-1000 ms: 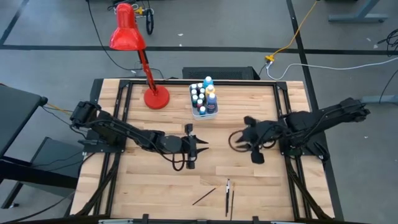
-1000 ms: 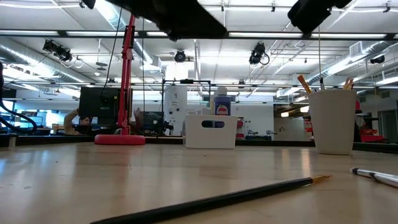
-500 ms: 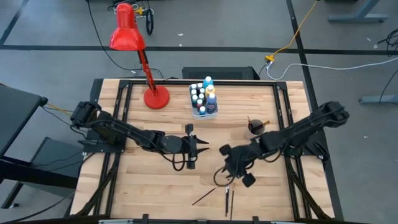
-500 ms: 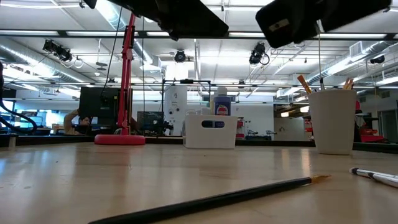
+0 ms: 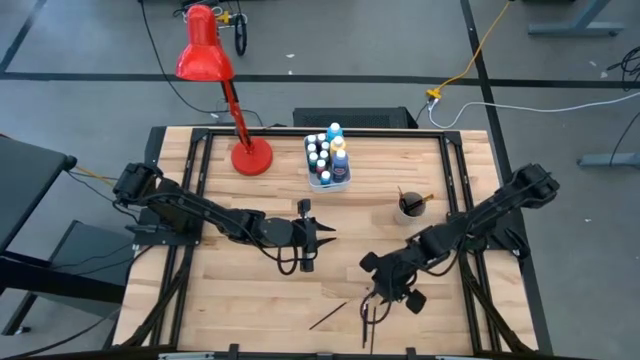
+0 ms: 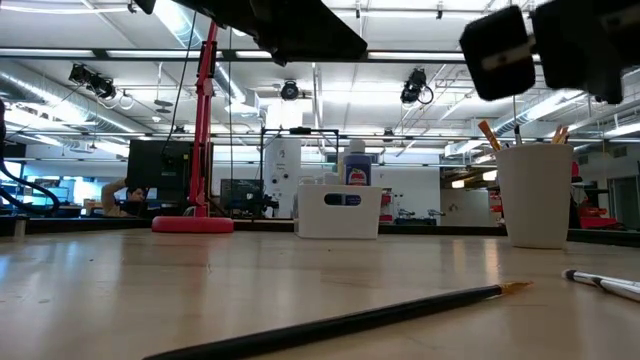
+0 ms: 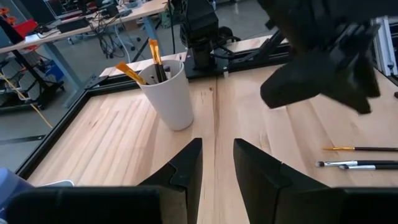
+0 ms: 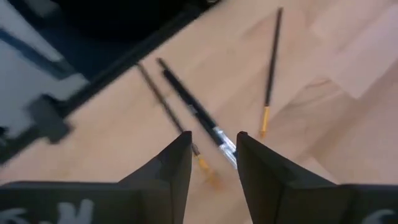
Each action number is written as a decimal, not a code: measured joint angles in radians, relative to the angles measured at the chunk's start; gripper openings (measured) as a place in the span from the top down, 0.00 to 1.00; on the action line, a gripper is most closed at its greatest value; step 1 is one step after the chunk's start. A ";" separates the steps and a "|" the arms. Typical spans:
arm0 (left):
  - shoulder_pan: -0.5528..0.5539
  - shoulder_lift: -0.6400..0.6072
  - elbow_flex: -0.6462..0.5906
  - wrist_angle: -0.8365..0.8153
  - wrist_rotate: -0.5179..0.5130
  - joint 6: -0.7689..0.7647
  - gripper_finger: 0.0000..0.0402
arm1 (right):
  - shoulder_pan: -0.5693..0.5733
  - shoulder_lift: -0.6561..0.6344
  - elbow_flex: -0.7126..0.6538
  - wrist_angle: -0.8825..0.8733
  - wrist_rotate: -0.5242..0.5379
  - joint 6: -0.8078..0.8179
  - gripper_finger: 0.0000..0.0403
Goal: Pick & Place Paint Supplies
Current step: Put the gold paint brush into the gray cup
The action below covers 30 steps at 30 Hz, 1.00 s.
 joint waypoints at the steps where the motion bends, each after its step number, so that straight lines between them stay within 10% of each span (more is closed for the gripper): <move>1: 0.000 0.000 0.000 0.000 0.000 0.000 0.75 | 0.008 0.000 -0.026 0.042 0.027 -0.001 0.70; 13: 0.000 0.000 0.000 0.001 -0.004 0.027 0.75 | 0.055 0.015 -0.334 0.604 0.078 -0.079 0.71; 30: 0.000 0.000 0.000 0.003 -0.004 0.038 0.75 | 0.045 0.292 -0.295 0.730 -0.025 -0.167 0.76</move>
